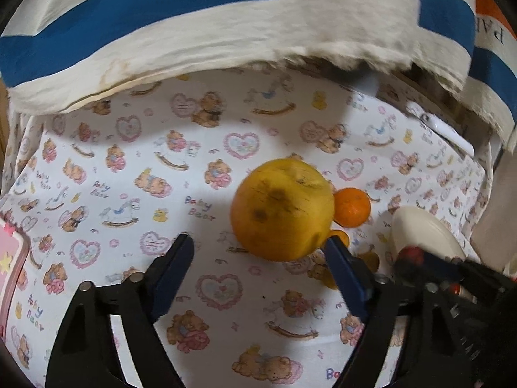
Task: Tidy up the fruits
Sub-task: 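Grasp the small red apple with the right tool and lift it, then carry the red apple over the cream plate with the right tool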
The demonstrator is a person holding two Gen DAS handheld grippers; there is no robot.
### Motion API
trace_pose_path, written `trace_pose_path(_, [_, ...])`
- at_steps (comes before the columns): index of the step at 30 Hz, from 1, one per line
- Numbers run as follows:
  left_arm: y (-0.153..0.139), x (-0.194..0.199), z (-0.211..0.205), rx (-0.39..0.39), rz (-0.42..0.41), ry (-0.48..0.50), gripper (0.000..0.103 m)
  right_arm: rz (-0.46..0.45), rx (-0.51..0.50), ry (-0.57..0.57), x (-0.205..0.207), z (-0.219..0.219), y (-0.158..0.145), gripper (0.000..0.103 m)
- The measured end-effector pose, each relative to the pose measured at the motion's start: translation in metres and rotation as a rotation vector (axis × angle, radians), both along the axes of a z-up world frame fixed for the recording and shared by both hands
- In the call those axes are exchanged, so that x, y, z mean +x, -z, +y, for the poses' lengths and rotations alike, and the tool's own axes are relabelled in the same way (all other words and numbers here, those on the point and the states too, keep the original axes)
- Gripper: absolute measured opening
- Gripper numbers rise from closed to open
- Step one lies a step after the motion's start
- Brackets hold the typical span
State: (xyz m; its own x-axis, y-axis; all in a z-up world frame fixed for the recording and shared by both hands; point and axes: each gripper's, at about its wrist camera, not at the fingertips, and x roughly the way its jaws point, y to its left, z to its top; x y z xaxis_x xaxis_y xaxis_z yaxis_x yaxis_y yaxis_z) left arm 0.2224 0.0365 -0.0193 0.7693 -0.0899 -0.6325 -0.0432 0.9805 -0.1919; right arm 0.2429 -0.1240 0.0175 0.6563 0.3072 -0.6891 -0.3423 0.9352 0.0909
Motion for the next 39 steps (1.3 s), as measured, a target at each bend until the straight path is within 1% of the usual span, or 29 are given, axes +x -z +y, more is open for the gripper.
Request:
trace_pose_path(1, [0.000, 0.001, -0.002, -0.006, 0.006, 0.025, 0.074, -0.021, 0.003, 0.020, -0.003, -0.005, -0.005, 0.028])
trace_pose_path(2, [-0.001, 0.001, -0.003, -0.020, 0.010, 0.049, 0.065, -0.029, 0.009, 0.027, -0.003, -0.008, -0.009, 0.028])
trace_pose_path(3, [-0.003, 0.001, -0.004, -0.042, 0.016, 0.074, 0.058, -0.042, 0.021, 0.038, -0.004, -0.012, -0.013, 0.028])
trace_pose_path(4, [-0.003, 0.001, -0.006, -0.058, 0.022, 0.097, 0.056, -0.053, 0.030, 0.050, -0.004, -0.014, -0.016, 0.028])
trace_pose_path(6, [-0.005, 0.001, -0.010, -0.077, 0.030, 0.151, 0.048, -0.071, 0.058, 0.079, -0.005, -0.022, -0.021, 0.028])
trace_pose_path(9, [-0.007, 0.000, -0.024, -0.051, 0.050, 0.222, 0.041, -0.092, 0.068, 0.116, -0.008, -0.031, -0.024, 0.028])
trace_pose_path(11, [-0.007, 0.001, -0.033, -0.025, 0.088, 0.238, 0.040, -0.105, 0.071, 0.142, -0.009, -0.034, -0.023, 0.028])
trace_pose_path(13, [-0.007, 0.001, -0.043, -0.008, 0.141, 0.229, 0.038, -0.119, 0.070, 0.172, -0.010, -0.036, -0.021, 0.028])
trace_pose_path(15, [-0.008, 0.003, -0.050, 0.000, 0.148, 0.223, 0.037, -0.130, 0.065, 0.193, -0.009, -0.039, -0.019, 0.028])
trace_pose_path(17, [-0.007, 0.007, -0.057, 0.023, 0.175, 0.206, 0.037, -0.135, 0.072, 0.205, -0.009, -0.042, -0.018, 0.028])
trace_pose_path(19, [-0.001, 0.012, -0.058, 0.016, 0.204, 0.204, 0.036, -0.139, 0.077, 0.212, -0.010, -0.043, -0.018, 0.028])
trace_pose_path(21, [0.006, 0.017, -0.056, 0.019, 0.237, 0.183, 0.031, -0.152, 0.070, 0.221, -0.011, -0.044, -0.018, 0.028])
trace_pose_path(23, [0.013, 0.023, -0.055, 0.006, 0.256, 0.177, 0.031, -0.165, 0.056, 0.233, -0.012, -0.045, -0.019, 0.028])
trace_pose_path(26, [0.017, 0.026, -0.056, -0.015, 0.248, 0.194, 0.031, -0.163, 0.054, 0.244, -0.012, -0.046, -0.018, 0.028])
trace_pose_path(30, [0.013, 0.030, -0.065, -0.002, 0.232, 0.200, 0.030, -0.183, 0.037, 0.254, -0.014, -0.045, -0.020, 0.028])
trace_pose_path(32, [0.011, 0.033, -0.071, 0.024, 0.228, 0.196, 0.030, -0.184, 0.039, 0.258, -0.014, -0.046, -0.021, 0.028])
trace_pose_path(34, [0.011, 0.036, -0.073, 0.033, 0.231, 0.194, 0.030, -0.186, 0.045, 0.264, -0.014, -0.047, -0.022, 0.028])
trace_pose_path(36, [0.013, 0.037, -0.074, 0.034, 0.234, 0.180, 0.028, -0.195, 0.038, 0.291, -0.014, -0.050, -0.025, 0.028])
trace_pose_path(38, [0.015, 0.039, -0.074, 0.039, 0.241, 0.173, 0.028, -0.200, 0.052, 0.308, -0.015, -0.055, -0.030, 0.028])
trace_pose_path(39, [0.016, 0.040, -0.076, 0.046, 0.245, 0.171, 0.025, -0.201, 0.061, 0.313, -0.016, -0.058, -0.032, 0.028])
